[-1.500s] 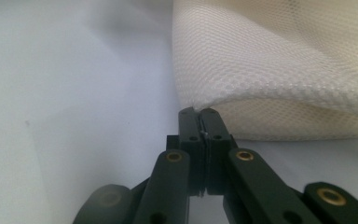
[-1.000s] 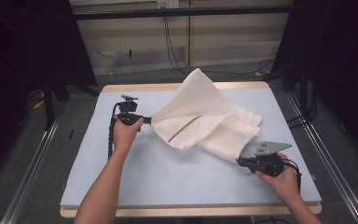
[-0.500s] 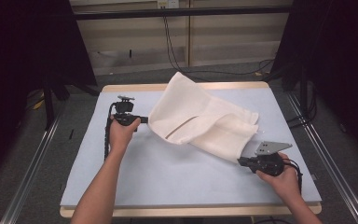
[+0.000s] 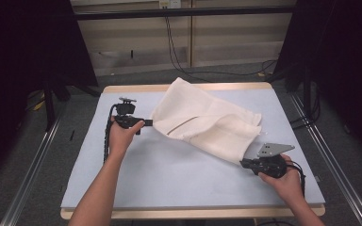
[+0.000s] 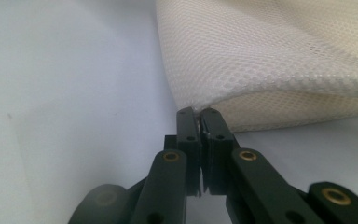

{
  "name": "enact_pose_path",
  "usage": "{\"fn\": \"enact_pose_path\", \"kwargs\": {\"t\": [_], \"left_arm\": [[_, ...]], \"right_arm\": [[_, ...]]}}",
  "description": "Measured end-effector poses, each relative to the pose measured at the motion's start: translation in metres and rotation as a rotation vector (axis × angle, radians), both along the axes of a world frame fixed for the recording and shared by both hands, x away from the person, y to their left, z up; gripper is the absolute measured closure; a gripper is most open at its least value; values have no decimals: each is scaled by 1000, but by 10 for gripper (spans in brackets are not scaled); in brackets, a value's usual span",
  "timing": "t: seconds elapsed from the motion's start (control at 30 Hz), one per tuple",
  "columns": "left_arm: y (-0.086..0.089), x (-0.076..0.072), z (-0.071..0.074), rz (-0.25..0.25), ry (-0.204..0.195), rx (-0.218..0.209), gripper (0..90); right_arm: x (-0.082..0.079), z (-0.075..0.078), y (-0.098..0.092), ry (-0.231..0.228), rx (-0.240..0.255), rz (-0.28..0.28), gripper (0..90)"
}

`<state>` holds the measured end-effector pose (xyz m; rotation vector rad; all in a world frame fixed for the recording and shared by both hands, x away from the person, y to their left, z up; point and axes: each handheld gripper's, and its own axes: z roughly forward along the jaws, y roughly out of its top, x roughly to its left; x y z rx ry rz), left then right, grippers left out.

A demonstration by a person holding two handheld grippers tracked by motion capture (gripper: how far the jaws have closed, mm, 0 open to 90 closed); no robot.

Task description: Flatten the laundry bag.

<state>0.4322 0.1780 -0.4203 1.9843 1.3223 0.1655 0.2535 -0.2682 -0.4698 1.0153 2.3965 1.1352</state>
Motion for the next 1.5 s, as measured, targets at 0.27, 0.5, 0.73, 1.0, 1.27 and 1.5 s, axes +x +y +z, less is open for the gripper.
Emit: {"fn": "enact_pose_path", "kwargs": {"t": [0.27,0.5,0.73,1.0,1.27,1.5], "left_arm": [[-2,-3,5,-6,-12,-16,417],[-3,-5,6,-10,-11,-19,393],[-7,-12,11,-35,-10,-35,370],[-17,-22,20,-73,-5,-45,359],[-27,-30,20,-119,6,-56,352],[-31,-33,18,-125,24,-63,340]], "right_arm": [[0,0,1,1,-1,-1,867],[0,0,1,-1,-8,-4,866],[0,0,2,-2,-11,-4,865],[0,1,4,-1,-14,-3,860],[-1,1,4,-2,-21,-10,859],[-1,1,4,-2,-19,-9,852]]}}
